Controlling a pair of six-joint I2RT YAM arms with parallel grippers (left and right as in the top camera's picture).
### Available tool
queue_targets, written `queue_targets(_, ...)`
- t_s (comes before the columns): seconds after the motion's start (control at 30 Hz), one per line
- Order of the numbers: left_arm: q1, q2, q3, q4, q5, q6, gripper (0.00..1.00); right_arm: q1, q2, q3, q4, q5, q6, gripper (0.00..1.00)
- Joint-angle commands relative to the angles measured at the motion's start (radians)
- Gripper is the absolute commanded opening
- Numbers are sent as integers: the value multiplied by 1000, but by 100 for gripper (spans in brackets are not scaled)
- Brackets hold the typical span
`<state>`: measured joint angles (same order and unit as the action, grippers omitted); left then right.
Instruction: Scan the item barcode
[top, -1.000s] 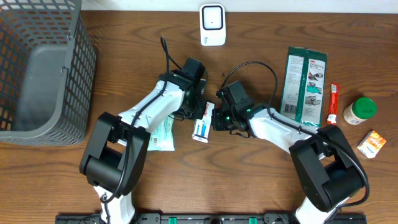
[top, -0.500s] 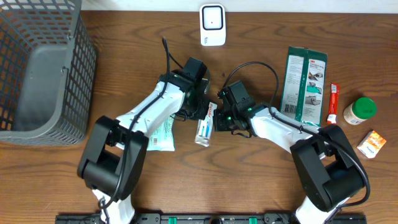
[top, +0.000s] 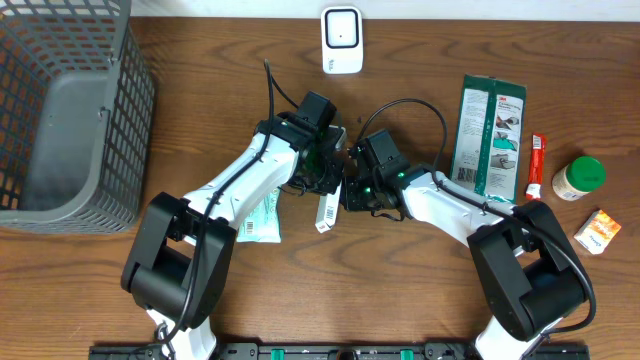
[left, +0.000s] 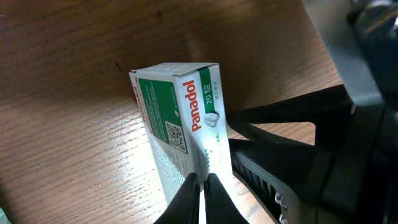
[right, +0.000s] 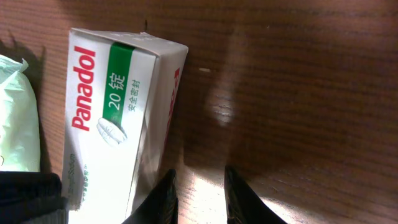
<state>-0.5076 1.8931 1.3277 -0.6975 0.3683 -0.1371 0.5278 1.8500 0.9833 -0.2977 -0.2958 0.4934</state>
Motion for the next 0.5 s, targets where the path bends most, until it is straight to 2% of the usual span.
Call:
queue_targets(0.0, 0, -10, -9, -1, 6, -5, 8, -3, 30, -26, -43, 45, -1, 23)
queue_targets(0.47, 0, -10, -7, 26, -48, -5, 9, -24, -20, -18, -84, 76, -1, 21)
